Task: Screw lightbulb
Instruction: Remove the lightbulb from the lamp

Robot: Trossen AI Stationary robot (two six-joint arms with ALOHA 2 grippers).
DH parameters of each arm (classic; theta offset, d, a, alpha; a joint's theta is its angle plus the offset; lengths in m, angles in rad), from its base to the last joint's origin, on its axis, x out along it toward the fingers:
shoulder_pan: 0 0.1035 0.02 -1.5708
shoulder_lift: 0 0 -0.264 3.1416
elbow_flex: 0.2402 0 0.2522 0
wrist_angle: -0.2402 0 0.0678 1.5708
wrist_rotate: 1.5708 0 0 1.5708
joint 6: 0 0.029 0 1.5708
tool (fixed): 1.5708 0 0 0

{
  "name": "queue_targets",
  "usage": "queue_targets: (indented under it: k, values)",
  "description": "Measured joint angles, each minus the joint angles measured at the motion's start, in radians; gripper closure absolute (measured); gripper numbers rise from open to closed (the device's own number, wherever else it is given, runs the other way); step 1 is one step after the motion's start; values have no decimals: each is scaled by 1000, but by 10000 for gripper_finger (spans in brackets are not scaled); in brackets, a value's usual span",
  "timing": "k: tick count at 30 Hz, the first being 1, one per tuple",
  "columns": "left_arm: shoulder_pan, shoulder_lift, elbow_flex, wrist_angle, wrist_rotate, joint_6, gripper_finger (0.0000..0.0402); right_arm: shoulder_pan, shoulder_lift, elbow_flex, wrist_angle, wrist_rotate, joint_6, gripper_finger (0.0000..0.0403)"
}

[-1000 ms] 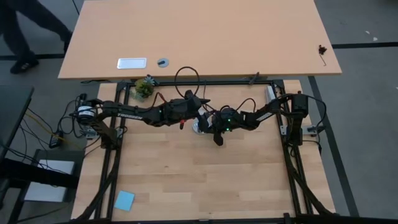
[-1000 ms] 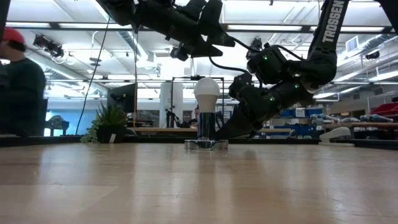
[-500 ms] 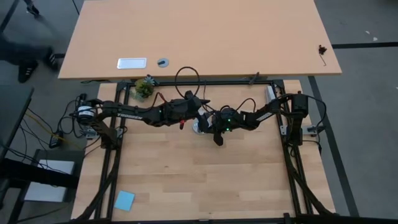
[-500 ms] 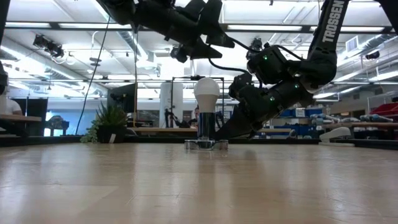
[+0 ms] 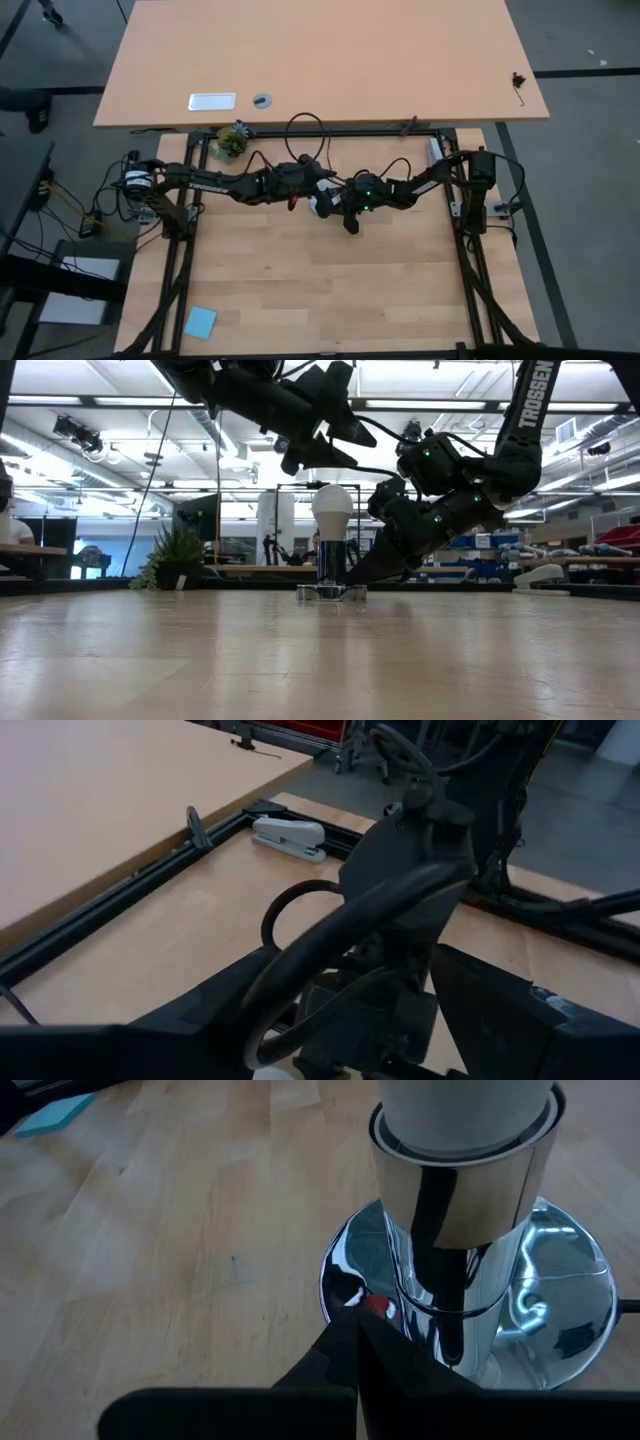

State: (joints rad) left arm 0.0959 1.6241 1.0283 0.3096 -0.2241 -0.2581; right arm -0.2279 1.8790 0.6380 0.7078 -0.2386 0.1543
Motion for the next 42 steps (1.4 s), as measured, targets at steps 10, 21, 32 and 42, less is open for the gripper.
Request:
queue_targets:
  k: [10, 21, 32, 42]
  values:
    - [0, 0, 0, 13, -1, -68, 128, 0, 0, 0, 0, 0, 0, 396]
    - [0, 0, 0, 60, -3, -62, 128, 0, -1, 0, 0, 0, 3, 396]
    - [2, 1, 0, 95, -41, -14, 128, 0, -1, 0, 0, 0, 0, 396]
    - [2, 1, 0, 96, -26, -15, 128, 0, -1, 0, 0, 0, 0, 396]
